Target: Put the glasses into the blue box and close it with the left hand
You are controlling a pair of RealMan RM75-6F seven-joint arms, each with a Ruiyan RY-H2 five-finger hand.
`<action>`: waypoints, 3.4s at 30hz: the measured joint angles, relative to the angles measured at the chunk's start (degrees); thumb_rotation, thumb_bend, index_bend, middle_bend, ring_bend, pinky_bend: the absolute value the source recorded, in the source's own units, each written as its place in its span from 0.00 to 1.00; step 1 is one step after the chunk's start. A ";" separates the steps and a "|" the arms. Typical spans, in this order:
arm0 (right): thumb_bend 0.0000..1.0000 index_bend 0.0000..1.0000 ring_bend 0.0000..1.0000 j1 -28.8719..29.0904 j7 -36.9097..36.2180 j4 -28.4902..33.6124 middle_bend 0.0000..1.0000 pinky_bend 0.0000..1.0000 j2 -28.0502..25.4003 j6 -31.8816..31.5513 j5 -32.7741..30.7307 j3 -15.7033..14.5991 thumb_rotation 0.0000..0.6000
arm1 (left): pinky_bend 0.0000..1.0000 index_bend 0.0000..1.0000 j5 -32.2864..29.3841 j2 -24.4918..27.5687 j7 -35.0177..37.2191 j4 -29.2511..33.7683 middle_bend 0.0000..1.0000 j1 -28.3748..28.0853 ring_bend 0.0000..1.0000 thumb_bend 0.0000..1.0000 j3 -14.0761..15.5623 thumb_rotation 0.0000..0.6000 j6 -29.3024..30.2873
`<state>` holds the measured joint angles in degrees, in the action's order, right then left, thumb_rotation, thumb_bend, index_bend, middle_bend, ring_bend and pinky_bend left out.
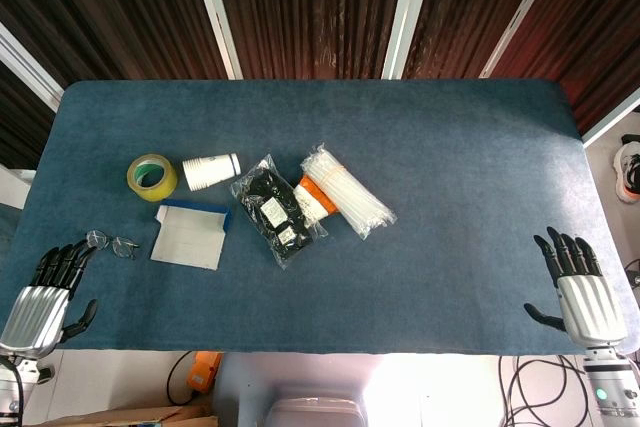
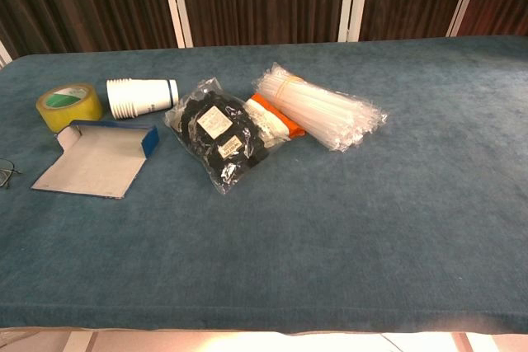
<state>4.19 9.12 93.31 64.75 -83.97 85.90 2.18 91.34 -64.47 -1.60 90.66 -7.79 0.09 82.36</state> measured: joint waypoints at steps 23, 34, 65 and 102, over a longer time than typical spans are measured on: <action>0.27 0.00 0.00 -0.50 -2.19 0.43 0.00 0.00 -1.03 -0.37 2.00 -0.73 1.00 | 0.01 0.20 -2.00 -13.03 17.04 -34.72 0.00 -12.83 0.00 0.42 -3.41 1.00 -16.17; 0.27 0.00 0.00 0.01 -0.01 0.74 0.00 0.00 -0.10 0.91 1.72 -0.98 1.00 | 0.01 0.26 -2.36 -22.81 29.81 -54.32 0.00 -16.59 0.00 0.41 0.16 1.00 -25.60; 0.27 0.00 0.00 0.01 -0.55 1.19 0.00 0.00 -0.90 1.56 2.99 -2.10 1.00 | 0.07 0.67 -4.87 -34.04 34.96 -73.74 0.18 -18.50 0.04 0.43 -0.22 1.00 -26.78; 0.27 0.00 0.00 0.01 -5.34 1.23 0.00 0.00 -2.99 1.17 4.40 -2.56 1.00 | 0.07 0.67 -9.50 -37.54 4.99 -53.27 0.18 -28.49 0.04 0.43 -7.58 1.00 -22.07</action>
<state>4.20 3.78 94.54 61.76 -82.80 90.29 -0.38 81.84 -102.01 3.39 37.39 -36.28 -7.49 60.29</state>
